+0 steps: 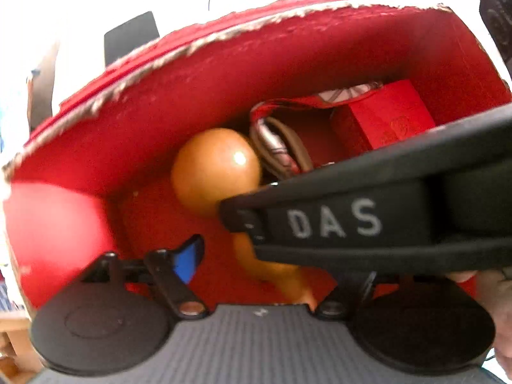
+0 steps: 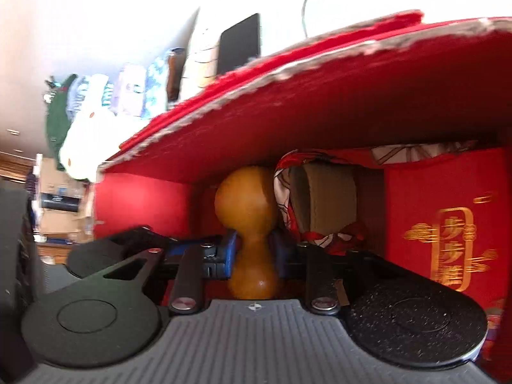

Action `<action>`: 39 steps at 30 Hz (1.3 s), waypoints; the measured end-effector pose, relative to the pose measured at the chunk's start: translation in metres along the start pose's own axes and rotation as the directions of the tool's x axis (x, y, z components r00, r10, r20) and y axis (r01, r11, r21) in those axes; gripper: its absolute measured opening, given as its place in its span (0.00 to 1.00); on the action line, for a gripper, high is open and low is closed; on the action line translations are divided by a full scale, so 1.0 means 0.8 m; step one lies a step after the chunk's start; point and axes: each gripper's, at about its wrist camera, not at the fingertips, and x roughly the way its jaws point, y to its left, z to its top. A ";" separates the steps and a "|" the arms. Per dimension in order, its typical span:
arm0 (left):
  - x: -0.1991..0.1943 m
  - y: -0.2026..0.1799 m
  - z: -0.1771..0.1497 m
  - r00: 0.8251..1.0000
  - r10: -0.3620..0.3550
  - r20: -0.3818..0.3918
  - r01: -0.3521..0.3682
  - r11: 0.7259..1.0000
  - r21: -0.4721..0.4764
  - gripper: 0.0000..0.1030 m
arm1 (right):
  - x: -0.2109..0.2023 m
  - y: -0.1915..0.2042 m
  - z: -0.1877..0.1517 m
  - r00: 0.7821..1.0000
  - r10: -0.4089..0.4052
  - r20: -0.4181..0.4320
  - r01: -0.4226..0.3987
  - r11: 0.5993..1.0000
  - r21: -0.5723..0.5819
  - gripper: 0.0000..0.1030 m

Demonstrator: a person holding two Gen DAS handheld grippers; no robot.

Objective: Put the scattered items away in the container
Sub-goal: 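Lower the gourd onto the box floor and open the right gripper, then withdraw the right gripper from the gourd up out of the box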

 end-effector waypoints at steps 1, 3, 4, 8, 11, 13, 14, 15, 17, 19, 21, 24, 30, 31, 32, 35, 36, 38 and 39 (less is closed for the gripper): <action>0.000 0.000 0.000 1.000 0.002 0.003 -0.002 1.000 0.005 0.83 | 0.000 -0.005 0.002 1.000 -0.004 -0.005 0.004 1.000 0.006 0.25; 0.000 0.003 -0.001 1.000 -0.009 0.002 0.009 1.000 -0.005 0.84 | 0.001 -0.017 0.003 1.000 0.017 -0.012 -0.016 0.999 0.042 0.24; 0.000 0.005 -0.002 1.000 -0.018 0.002 0.018 1.000 -0.013 0.84 | -0.001 -0.019 0.002 1.000 0.018 -0.007 -0.018 0.999 0.046 0.24; -0.003 0.008 -0.009 1.000 -0.030 0.010 0.030 0.999 -0.025 0.83 | -0.022 -0.018 -0.008 0.998 -0.045 0.050 0.043 0.999 0.033 0.20; -0.006 0.000 -0.014 1.000 -0.021 0.014 0.021 1.000 0.001 0.83 | -0.029 -0.028 -0.010 0.996 -0.085 0.038 0.083 0.996 0.041 0.12; -0.006 -0.010 -0.017 1.000 0.007 0.006 -0.007 0.999 0.036 0.83 | -0.026 -0.046 -0.009 0.999 -0.051 -0.002 0.051 0.994 0.095 0.10; -0.005 -0.015 -0.018 1.000 0.020 0.000 -0.020 0.998 0.059 0.83 | -0.026 -0.054 -0.009 1.000 -0.031 -0.006 0.031 0.992 0.122 0.09; -0.004 -0.020 -0.019 0.999 0.033 -0.007 -0.033 0.996 0.085 0.81 | -0.028 -0.059 -0.009 1.000 -0.022 -0.003 0.022 0.991 0.130 0.09; -0.003 -0.028 -0.021 0.998 0.054 -0.016 -0.052 0.991 0.120 0.79 | -0.034 -0.062 -0.013 1.000 -0.024 0.017 0.021 0.991 0.131 0.09; -0.005 -0.028 -0.025 0.999 0.048 -0.016 -0.046 0.991 0.124 0.79 | -0.041 -0.068 -0.018 0.999 -0.017 0.036 0.012 0.991 0.135 0.10; -0.006 -0.024 -0.028 0.999 0.032 -0.025 -0.029 0.994 0.108 0.79 | -0.049 -0.076 -0.023 0.998 0.000 0.059 -0.009 0.989 0.146 0.12; -0.004 -0.018 -0.034 0.998 -0.001 -0.058 0.005 0.997 0.075 0.79 | -0.061 -0.087 -0.033 0.995 0.033 0.096 -0.048 0.987 0.155 0.14; -0.013 -0.018 -0.047 0.999 0.007 -0.045 -0.003 0.996 0.090 0.80 | -0.072 -0.108 -0.034 0.991 0.052 0.122 -0.073 0.982 0.172 0.18; -0.017 -0.017 -0.047 0.999 0.020 -0.030 -0.017 0.996 0.091 0.80 | -0.076 -0.112 -0.032 0.989 0.049 0.139 -0.073 0.982 0.176 0.20; -0.020 -0.014 -0.047 0.999 0.032 -0.014 -0.030 0.996 0.085 0.80 | -0.080 -0.116 -0.031 0.986 0.043 0.160 -0.071 0.982 0.177 0.20; -0.025 -0.003 -0.049 1.000 0.026 -0.003 -0.026 0.999 0.041 0.83 | -0.081 -0.127 -0.033 0.986 0.053 0.161 -0.082 0.980 0.183 0.20; -0.026 -0.002 -0.052 1.000 0.026 -0.005 -0.026 0.999 0.036 0.82 | -0.082 -0.130 -0.034 0.986 0.051 0.161 -0.080 0.981 0.179 0.20; -0.031 -0.003 -0.057 0.999 0.044 0.011 -0.044 0.998 0.046 0.83 | -0.084 -0.134 -0.036 0.986 0.045 0.160 -0.072 0.983 0.171 0.21; -0.034 -0.005 -0.060 0.998 0.052 0.019 -0.053 0.997 0.055 0.83 | -0.085 -0.136 -0.036 0.987 0.042 0.157 -0.069 0.983 0.170 0.21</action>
